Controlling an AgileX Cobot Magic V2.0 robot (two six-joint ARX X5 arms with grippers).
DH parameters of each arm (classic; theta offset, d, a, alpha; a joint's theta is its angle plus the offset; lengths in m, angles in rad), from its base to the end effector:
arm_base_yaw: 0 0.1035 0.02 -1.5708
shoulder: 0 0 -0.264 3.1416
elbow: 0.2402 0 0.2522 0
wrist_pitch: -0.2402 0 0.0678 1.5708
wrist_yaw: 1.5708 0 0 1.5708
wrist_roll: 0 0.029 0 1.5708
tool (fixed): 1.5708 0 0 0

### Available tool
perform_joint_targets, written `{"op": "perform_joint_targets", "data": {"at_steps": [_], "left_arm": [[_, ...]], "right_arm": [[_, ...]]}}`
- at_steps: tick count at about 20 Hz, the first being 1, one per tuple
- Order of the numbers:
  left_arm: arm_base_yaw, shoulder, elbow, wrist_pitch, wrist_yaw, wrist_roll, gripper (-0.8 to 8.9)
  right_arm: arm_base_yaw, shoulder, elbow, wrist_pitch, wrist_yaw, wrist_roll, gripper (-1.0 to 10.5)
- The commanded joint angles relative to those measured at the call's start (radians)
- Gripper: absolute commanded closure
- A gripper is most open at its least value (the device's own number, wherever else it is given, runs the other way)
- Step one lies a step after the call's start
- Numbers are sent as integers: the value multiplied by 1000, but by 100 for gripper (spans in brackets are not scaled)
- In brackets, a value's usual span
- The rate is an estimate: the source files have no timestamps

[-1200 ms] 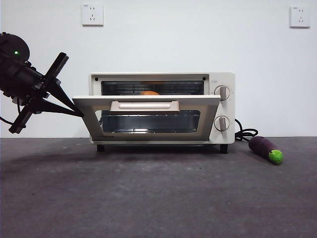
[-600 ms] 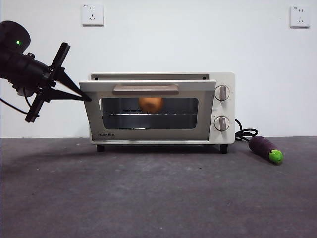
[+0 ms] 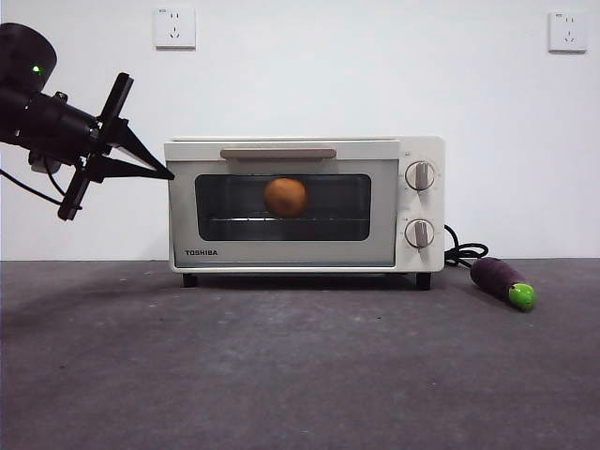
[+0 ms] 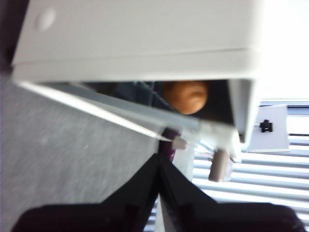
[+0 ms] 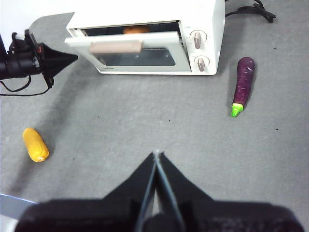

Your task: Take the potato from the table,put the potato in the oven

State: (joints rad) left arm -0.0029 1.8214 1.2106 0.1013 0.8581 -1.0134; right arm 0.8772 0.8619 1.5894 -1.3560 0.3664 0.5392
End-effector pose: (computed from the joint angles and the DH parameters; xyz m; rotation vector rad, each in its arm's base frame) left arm 0.3962 -0.0231 0.2256 -1.1461 0.8770 -0.5349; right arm 0.0514 0.0456 0.4558 0.1463 0.6260 0.3367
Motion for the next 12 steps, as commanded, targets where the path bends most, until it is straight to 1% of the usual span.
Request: {"op": "perform_joint_targets", "data": {"at_steps": [1,4,8,10,12], "left_arm": [[-3,11,-3,66,6,-61,820],[-3,11,-3,90,28,-65,819],[-4,9,-3,90,121,-56,819],[-4,-10,-3,77,153,-27,819],[-4,-54,-3,37,159,38,819]], "right_arm": [[2,-2,-7,-22,1,6,949],[2,-2,-7,-22,2,6,949],[2,-2,-7,-22,2,2,949],[2,-1,-7,-22,15,-3,948],[2,-1,-7,-22,64,-25,948]]}}
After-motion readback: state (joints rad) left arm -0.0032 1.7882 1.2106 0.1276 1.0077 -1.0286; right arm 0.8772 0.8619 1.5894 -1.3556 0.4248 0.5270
